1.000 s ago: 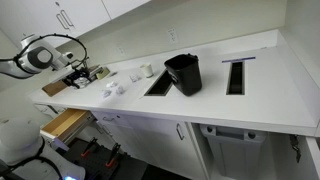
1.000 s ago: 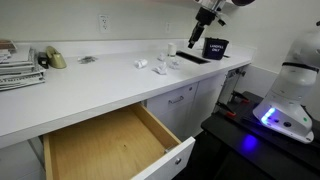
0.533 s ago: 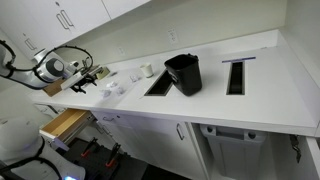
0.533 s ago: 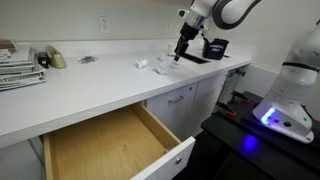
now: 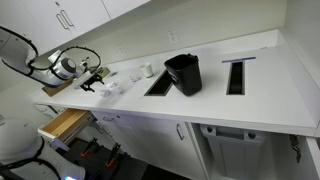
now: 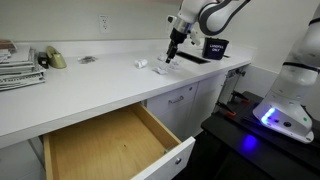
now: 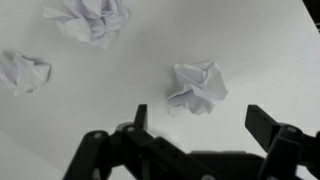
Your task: Put the piece of paper in the drawer
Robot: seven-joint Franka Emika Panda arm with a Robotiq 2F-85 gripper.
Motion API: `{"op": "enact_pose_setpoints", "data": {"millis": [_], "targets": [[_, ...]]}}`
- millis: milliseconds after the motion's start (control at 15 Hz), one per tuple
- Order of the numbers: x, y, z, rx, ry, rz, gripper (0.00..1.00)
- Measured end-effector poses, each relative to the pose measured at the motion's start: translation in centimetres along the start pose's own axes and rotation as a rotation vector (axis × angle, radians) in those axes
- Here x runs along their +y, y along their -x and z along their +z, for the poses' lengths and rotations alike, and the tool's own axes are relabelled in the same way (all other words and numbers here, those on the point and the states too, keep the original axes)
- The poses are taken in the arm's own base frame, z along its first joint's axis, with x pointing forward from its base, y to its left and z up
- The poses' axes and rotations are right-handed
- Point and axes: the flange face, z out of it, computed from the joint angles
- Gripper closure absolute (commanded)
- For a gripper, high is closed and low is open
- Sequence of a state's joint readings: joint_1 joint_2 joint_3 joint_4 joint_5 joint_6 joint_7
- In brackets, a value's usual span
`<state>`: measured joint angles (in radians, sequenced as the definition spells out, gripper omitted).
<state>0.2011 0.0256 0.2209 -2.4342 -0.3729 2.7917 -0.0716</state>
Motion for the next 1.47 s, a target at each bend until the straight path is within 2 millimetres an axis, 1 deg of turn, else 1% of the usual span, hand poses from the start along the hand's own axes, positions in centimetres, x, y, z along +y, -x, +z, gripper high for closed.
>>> {"op": "enact_pose_setpoints", "data": {"millis": [67,133,200,267,333,533,800,867,1067,1200,1267,1333,1467], "targets": [[0.0,-0.2,0.6,-0.005,-0.006,0.000,0.00],[0.0,-0.4,1.2,-0.011,-0.013,0.001,0.17],[0.0,-0.5,1.8,-0.018,-0.020,0.002,0.28],[0.1,-0.5,2.4,-0.025,-0.027,0.004,0.34],[0.1,-0.5,3.0,-0.032,-0.032,0.006,0.44],[0.2,-0.5,4.3,-0.048,-0.045,0.011,0.66],[0.1,-0.7,5.0,-0.055,-0.053,0.012,0.97],[0.2,-0.7,5.0,-0.054,-0.052,0.011,1.00],[0.1,-1.0,4.9,-0.050,-0.050,0.008,1.00],[-0.6,-1.3,4.5,-0.053,-0.057,-0.020,1.00],[-1.4,-1.6,4.1,-0.061,-0.072,-0.047,1.00],[-2.6,-2.0,3.3,-0.075,-0.101,-0.085,1.00],[-5.9,-2.5,0.9,-0.114,-0.184,-0.183,1.00]]}}
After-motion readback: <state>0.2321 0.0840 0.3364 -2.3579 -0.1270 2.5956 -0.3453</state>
